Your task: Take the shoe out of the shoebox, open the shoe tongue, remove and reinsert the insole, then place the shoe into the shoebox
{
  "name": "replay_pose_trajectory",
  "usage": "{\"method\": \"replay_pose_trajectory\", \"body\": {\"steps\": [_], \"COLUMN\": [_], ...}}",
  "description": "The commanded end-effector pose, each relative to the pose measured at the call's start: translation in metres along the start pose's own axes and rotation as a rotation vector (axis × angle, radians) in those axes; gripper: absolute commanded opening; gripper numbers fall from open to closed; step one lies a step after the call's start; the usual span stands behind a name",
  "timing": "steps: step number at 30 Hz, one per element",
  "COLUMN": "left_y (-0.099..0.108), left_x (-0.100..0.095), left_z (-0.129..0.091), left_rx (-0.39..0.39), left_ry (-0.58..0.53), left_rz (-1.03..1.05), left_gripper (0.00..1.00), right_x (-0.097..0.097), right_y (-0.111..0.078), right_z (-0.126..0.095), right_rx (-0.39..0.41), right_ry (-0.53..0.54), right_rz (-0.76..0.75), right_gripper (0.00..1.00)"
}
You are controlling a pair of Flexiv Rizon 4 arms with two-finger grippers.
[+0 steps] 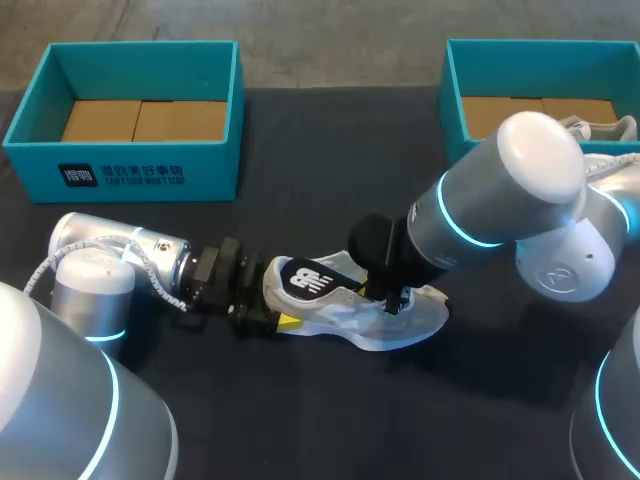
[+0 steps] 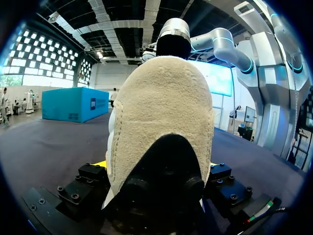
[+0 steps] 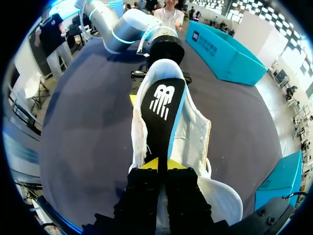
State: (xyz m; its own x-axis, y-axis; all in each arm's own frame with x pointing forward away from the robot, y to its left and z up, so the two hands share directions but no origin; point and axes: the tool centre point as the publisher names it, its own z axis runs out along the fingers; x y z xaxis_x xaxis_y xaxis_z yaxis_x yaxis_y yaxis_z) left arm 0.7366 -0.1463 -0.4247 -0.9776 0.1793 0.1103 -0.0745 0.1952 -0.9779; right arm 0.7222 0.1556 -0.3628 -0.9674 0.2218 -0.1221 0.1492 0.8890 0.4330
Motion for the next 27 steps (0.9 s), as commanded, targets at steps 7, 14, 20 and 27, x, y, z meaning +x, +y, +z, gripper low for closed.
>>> {"method": "replay_pose_trajectory", "body": {"steps": [7, 14, 20, 27], "left_y": [0.002, 0.002, 0.002, 0.002], "left_x": [0.0, 0.0, 0.0, 0.0], "left_z": [-0.001, -0.001, -0.001, -0.001], "left_rx": [-0.001, -0.001, -0.001, -0.001], "left_ry": [-0.002, -0.002, -0.002, -0.002], "left_rz": [0.0, 0.0, 0.0, 0.0], "left_gripper": [0.0, 0.0, 0.0, 0.0], "right_x": [-0.007, -0.008, -0.01, -0.014], "right_y": [0.011, 0.014, 0.017, 0.033], "right_z": [-0.006, -0.009, -0.013, -0.022], "right_rx": [0.039, 0.051, 0.074, 0.115], "right_ry": [0.012, 0.016, 0.035, 0.071], "right_rz": [-0.028, -0.044, -0.054, -0.068], "right_gripper": [0.14, 0.27, 0.25, 0.24]}}
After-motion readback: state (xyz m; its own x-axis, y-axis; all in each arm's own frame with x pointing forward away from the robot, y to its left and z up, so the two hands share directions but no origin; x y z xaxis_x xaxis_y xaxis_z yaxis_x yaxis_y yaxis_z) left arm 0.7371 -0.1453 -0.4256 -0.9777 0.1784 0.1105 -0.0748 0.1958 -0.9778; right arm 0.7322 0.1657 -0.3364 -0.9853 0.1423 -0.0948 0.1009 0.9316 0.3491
